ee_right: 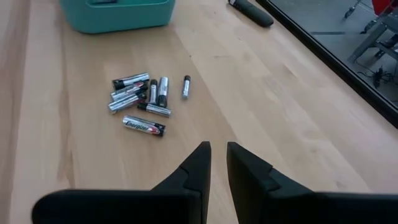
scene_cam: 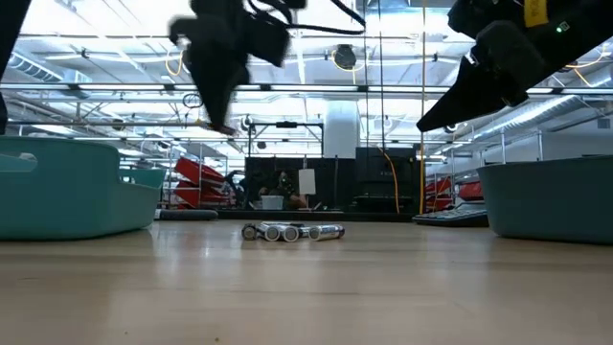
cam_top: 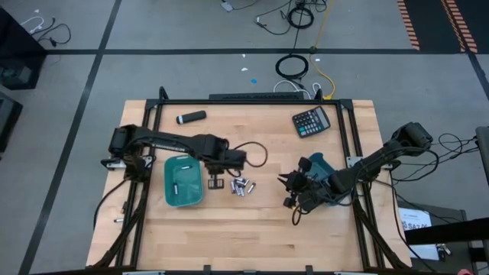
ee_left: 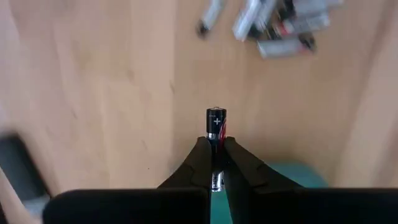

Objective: Sort batteries
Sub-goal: Put the silver battery into the light blue bin

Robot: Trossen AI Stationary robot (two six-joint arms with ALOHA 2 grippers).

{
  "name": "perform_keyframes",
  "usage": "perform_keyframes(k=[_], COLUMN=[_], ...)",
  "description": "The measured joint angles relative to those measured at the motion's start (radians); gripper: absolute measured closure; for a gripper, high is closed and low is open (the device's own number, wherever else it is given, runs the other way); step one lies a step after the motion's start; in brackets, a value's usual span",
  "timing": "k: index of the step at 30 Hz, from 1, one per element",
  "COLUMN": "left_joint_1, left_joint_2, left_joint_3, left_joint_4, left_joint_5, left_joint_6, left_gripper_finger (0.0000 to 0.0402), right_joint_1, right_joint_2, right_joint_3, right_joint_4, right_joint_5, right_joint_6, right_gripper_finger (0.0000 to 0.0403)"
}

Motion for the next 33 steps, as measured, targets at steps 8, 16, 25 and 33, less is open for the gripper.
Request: perform_keyframes(k=[8,16,25,33], left_joint_1=[-0.049,-0.099,-0.132,-0.132], left_joint_2=[-0.011,-0.008,-0.009,-0.009], left_joint_3=[-0.109,-0.273,-0.303,-0.228], left_joint_4=[-0.227,-0.199,-0.190,-0.047], left_joint_5=[0.036,0.018,-0.003,-0.205], left_joint_6=[-0.207,-0.271,-0.283,-0.237], left_gripper_finger=[0.0379,0.0326,0.0206,0.0197], right_joint_1=[0.003,0.020,0.021,0.014], right_joint_2=[0.000,0.000,0.000,0.000], right_joint_3=[0.000,0.000,0.000,0.000], right_joint_4=[0.003,0.004,0.005,0.013], right_joint_5=[0.000,-0.001,-0.001,0.000], right_joint_6=[0.000,0.017,0.018,0.025], right_gripper_finger=[0.0360,0.0360,0.0360,0.0360])
